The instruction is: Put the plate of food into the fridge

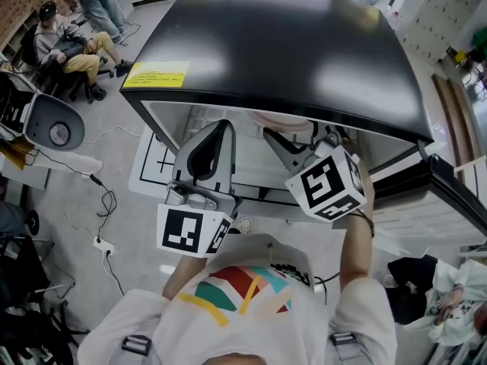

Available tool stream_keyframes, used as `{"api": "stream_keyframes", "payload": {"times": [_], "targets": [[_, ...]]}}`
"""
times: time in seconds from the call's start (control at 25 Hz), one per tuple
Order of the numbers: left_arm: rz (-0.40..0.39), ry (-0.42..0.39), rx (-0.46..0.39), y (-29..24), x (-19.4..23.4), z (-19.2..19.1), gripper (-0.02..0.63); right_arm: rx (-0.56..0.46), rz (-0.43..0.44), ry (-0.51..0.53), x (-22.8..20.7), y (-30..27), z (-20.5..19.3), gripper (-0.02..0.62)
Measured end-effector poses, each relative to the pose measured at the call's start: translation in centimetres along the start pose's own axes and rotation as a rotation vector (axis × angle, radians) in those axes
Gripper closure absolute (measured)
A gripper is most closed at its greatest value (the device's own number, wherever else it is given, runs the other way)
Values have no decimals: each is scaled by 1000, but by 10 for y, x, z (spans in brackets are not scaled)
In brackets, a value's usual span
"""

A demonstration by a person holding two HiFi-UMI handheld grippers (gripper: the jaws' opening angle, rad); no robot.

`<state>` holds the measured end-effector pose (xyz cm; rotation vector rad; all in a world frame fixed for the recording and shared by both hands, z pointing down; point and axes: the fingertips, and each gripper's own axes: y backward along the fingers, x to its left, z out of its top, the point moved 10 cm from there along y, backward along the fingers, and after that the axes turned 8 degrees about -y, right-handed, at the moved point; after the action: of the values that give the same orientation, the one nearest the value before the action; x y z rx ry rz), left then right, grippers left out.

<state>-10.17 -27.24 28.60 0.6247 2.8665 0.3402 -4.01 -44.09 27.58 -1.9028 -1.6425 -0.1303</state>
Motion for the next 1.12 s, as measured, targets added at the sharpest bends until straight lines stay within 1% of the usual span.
{"api": "stream_keyframes", "payload": {"times": [0.16,0.4,0.52,0.6,0.68,0.72,0.76,0.8,0.84,0.92,0.96,1.04,1.12], "targets": [[-1,-1,-1,0,-1,1,600,-43,-23,-17,-1,6,2,399],[-7,-5,-12,0,-3,3,600,-206,-113,-64,-11,27,13,399],[-13,-6,-14,-2,-3,4,600,-220,-119,-77,-9,32,10,399],[-16,-6,-12,-2,-3,4,600,-225,-121,-68,-5,36,7,399],[-20,-6,-9,-1,-3,4,600,-244,-141,-62,-1,41,4,400],[-22,-6,-8,-1,-3,4,600,-266,-154,-84,0,43,3,403],[-26,-5,-7,-1,-3,3,600,-299,-161,-126,2,45,2,437],[-29,-3,-7,-2,-3,3,600,-340,-159,-182,3,46,0,498],[-33,-1,-6,-2,-3,3,600,-382,-149,-239,5,47,-1,593],[-41,3,-4,-3,-5,2,600,-448,-134,-318,12,50,-2,597],[-44,4,-5,-3,-6,3,600,-472,-148,-342,16,52,-2,597],[-47,4,-6,-3,-8,3,600,-501,-212,-384,26,58,-2,597],[-51,5,-4,-3,-9,2,600,-507,-275,-430,33,66,-5,597]]}}
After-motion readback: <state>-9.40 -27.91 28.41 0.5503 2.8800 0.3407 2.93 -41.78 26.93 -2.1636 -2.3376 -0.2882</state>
